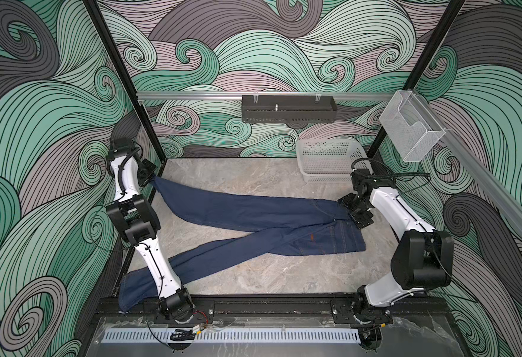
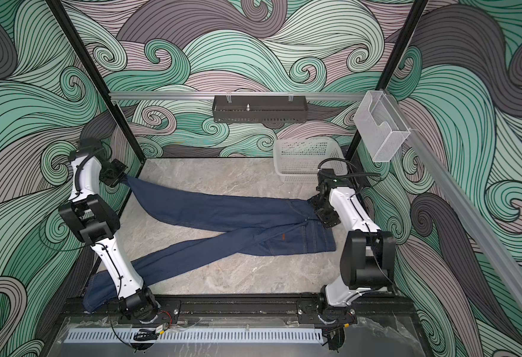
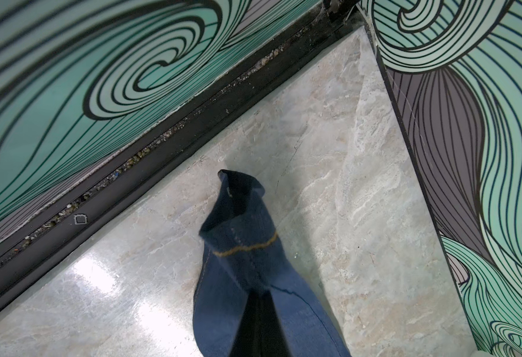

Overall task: Fold and stack the trousers
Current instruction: Flatten out the trousers at the center of the table.

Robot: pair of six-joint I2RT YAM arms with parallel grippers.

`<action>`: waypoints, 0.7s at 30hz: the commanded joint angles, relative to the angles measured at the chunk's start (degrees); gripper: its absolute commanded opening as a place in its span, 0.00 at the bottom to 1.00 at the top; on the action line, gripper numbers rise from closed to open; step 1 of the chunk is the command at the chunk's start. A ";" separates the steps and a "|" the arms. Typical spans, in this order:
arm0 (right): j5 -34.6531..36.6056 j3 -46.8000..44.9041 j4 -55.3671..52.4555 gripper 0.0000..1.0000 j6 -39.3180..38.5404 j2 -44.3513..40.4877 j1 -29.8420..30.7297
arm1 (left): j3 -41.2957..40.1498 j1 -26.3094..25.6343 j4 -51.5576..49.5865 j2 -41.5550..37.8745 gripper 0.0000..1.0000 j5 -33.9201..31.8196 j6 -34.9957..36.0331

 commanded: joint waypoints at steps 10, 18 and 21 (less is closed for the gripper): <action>0.94 2.81 -3.85 0.78 4.48 12.59 0.03 | 0.42 0.03 -1.27 -2.38 0.00 -1.79 0.10; 2.49 -7.73 -4.38 0.00 1.12 -4.73 0.21 | 0.93 0.20 -1.31 -1.44 0.00 -1.08 -0.07; 3.71 -14.89 -7.90 0.00 0.36 -15.91 0.95 | 1.36 0.31 -1.53 -1.16 0.00 -0.85 -0.25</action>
